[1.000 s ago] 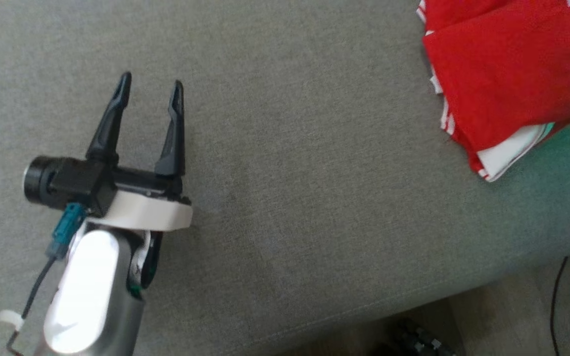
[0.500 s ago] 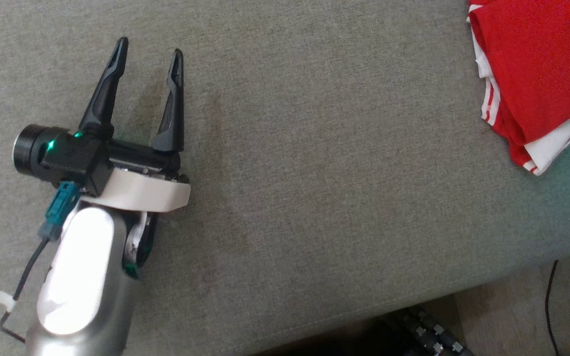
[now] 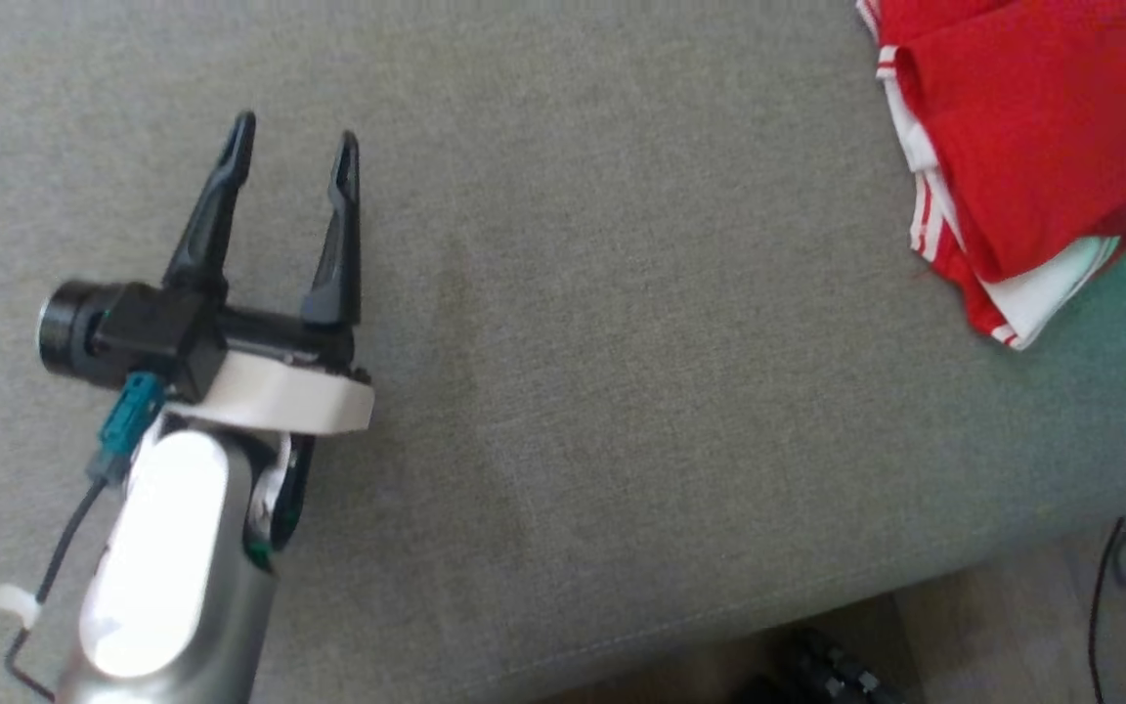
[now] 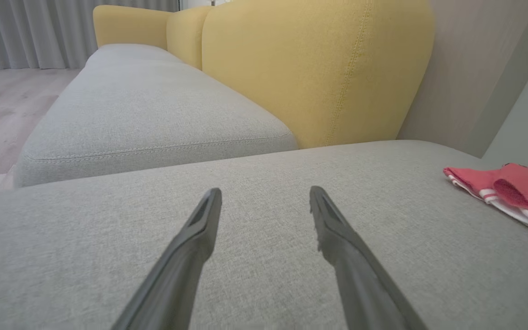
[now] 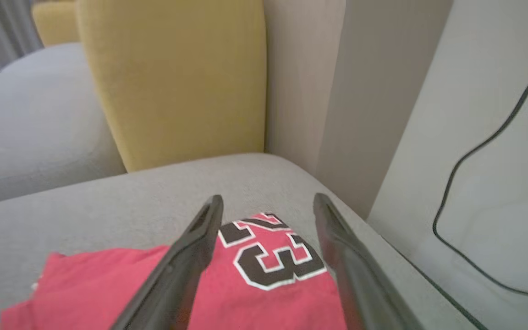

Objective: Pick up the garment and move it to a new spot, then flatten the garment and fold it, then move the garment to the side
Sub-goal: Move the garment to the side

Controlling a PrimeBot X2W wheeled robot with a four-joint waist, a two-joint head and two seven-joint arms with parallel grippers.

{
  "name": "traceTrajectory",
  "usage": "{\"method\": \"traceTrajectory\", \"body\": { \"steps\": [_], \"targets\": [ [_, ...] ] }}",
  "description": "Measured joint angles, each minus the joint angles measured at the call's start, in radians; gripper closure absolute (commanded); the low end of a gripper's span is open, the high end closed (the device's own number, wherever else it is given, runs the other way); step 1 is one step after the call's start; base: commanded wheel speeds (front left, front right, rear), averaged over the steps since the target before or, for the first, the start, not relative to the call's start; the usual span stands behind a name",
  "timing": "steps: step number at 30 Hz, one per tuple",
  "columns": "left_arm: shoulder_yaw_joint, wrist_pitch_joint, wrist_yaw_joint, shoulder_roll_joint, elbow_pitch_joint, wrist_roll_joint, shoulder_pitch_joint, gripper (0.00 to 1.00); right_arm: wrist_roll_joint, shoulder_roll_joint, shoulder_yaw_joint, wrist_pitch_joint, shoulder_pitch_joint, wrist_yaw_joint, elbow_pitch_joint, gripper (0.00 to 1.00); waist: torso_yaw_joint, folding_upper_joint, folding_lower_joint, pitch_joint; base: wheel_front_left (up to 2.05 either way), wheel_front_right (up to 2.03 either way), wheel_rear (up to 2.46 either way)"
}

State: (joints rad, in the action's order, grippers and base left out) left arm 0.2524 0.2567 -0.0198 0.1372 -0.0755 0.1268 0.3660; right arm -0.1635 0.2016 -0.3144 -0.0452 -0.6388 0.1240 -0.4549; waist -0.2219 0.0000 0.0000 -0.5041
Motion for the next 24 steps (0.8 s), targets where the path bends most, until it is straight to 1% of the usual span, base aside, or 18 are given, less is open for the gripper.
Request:
{"method": "traceTrajectory", "body": {
  "steps": [1, 2, 5, 6, 8, 13, 18, 24],
  "targets": [
    [0.0, 0.0, 0.0, 0.0, 0.0, 0.0, 0.0, 0.0, 0.0, 0.0, 0.0, 0.0, 0.0, 0.0, 0.0, 0.0, 0.0, 0.0, 0.0, 0.0, 0.0, 0.0, 0.0],
    [-0.003, 0.0, -0.007, -0.001, -0.001, 0.002, -0.029, 0.0, 0.001, -0.022, 0.034, -0.017, 0.054, 0.0, 0.07, 0.0, 0.004, 0.0, 0.0, 0.029, 0.0, 0.0, 0.0],
    [-0.009, 0.0, -0.016, -0.001, -0.002, 0.007, -0.079, 0.0, 0.01, -0.057, 0.08, -0.025, 0.145, 0.0, 0.191, 0.0, 0.014, 0.0, 0.0, 0.077, 0.0, 0.0, 0.0],
    [-0.009, 0.0, -0.016, -0.001, -0.002, 0.007, -0.079, 0.0, 0.01, -0.057, 0.08, -0.025, 0.145, 0.0, 0.191, 0.0, 0.014, 0.0, 0.0, 0.077, 0.0, 0.0, 0.0],
    [-0.014, 0.0, -0.019, -0.001, -0.002, 0.016, -0.106, 0.0, 0.013, -0.08, 0.111, -0.021, 0.207, 0.0, 0.267, 0.0, 0.024, 0.0, 0.0, 0.109, 0.0, 0.0, 0.0],
    [-0.039, 0.0, -0.035, -0.011, 0.0, 0.017, -0.154, 0.0, 0.016, -0.108, 0.174, 0.008, 0.343, 0.0, 0.417, 0.0, 0.073, 0.0, -0.0001, 0.174, 0.0, 0.0, 0.0],
    [-0.07, 0.0, -0.057, -0.016, 0.003, 0.029, -0.216, 0.0, 0.015, -0.133, 0.26, 0.034, 0.439, 0.0, 0.484, 0.0, 0.13, 0.0, -0.0001, 0.234, 0.0, 0.0, 0.0],
    [-0.081, 0.0, -0.06, -0.016, 0.002, 0.035, -0.292, 0.0, 0.015, -0.143, 0.3, 0.046, 0.524, 0.0, 0.484, 0.0, 0.186, 0.0001, -0.0001, 0.31, 0.0, 0.0, 0.0]
  ]
}}
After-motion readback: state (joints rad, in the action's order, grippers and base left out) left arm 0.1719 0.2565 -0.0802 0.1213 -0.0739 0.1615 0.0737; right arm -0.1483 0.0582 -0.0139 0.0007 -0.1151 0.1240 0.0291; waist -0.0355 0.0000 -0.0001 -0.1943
